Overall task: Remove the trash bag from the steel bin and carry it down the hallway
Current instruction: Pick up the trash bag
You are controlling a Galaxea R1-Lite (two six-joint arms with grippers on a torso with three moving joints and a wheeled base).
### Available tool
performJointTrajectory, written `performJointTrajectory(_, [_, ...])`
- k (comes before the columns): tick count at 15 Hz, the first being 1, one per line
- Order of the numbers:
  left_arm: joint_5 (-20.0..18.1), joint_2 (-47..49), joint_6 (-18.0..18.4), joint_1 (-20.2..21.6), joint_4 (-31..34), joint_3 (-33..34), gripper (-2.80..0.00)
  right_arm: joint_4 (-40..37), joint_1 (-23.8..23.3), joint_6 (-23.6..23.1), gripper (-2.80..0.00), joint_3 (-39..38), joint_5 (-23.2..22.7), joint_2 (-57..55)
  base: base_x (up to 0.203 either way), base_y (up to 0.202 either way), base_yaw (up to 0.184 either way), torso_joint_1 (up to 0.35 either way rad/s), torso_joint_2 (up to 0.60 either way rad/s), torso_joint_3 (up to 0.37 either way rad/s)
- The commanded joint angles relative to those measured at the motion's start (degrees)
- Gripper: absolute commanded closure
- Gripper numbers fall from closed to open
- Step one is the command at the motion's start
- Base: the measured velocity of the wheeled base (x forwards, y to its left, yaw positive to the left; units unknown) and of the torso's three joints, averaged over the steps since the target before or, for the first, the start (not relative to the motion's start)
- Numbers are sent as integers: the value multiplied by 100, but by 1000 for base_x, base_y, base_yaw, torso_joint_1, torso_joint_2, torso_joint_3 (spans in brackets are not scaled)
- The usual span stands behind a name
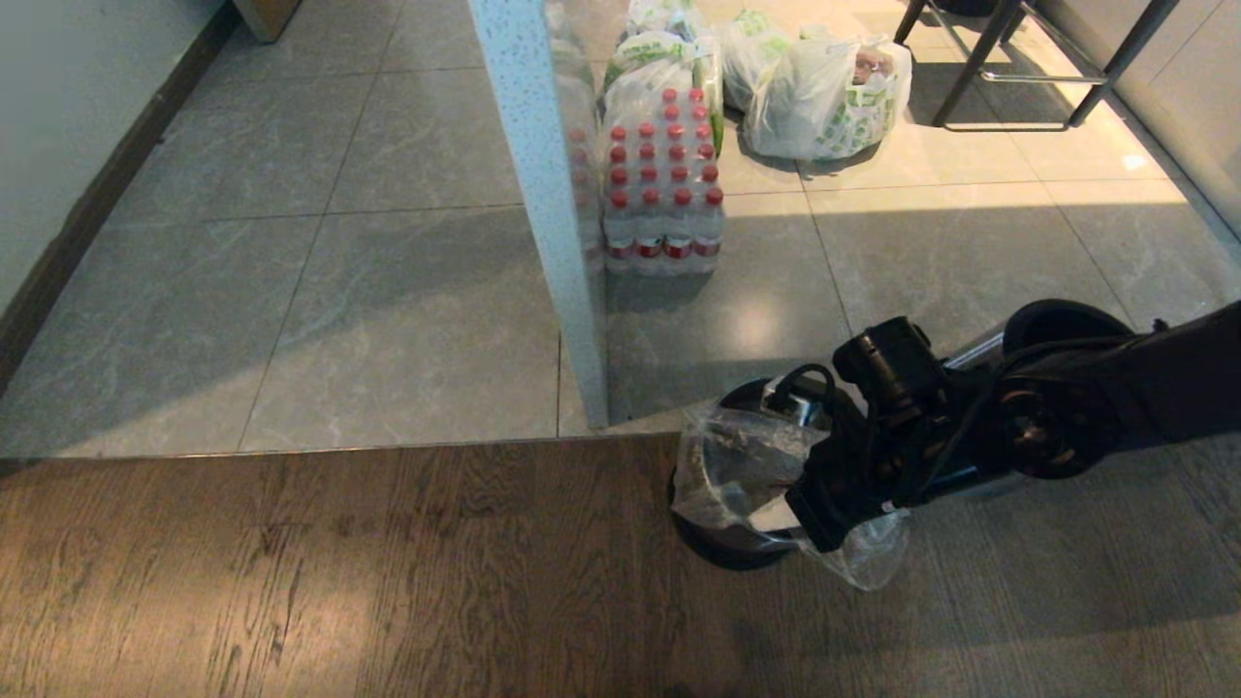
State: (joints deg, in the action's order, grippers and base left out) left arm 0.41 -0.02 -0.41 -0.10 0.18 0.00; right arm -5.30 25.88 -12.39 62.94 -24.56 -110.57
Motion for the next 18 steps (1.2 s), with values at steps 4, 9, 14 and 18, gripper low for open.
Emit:
performJointTrajectory(4, [3, 2, -2, 1, -1, 9, 0, 243, -9, -9, -280, 358, 289, -666, 0, 0, 0, 0, 0, 0])
performJointTrajectory(9, [3, 2, -2, 1, -1, 9, 0, 264, -98, 14, -280, 599, 288, -940, 0, 0, 0, 0, 0, 0])
performJointTrajectory(14, [3, 2, -2, 1, -1, 9, 0, 346, -189, 70, -280, 921, 302, -1213, 0, 0, 0, 0, 0, 0])
performJointTrajectory(18, [3, 2, -2, 1, -1, 9, 0, 337, -206, 242, -280, 930, 302, -1292, 0, 0, 0, 0, 0, 0])
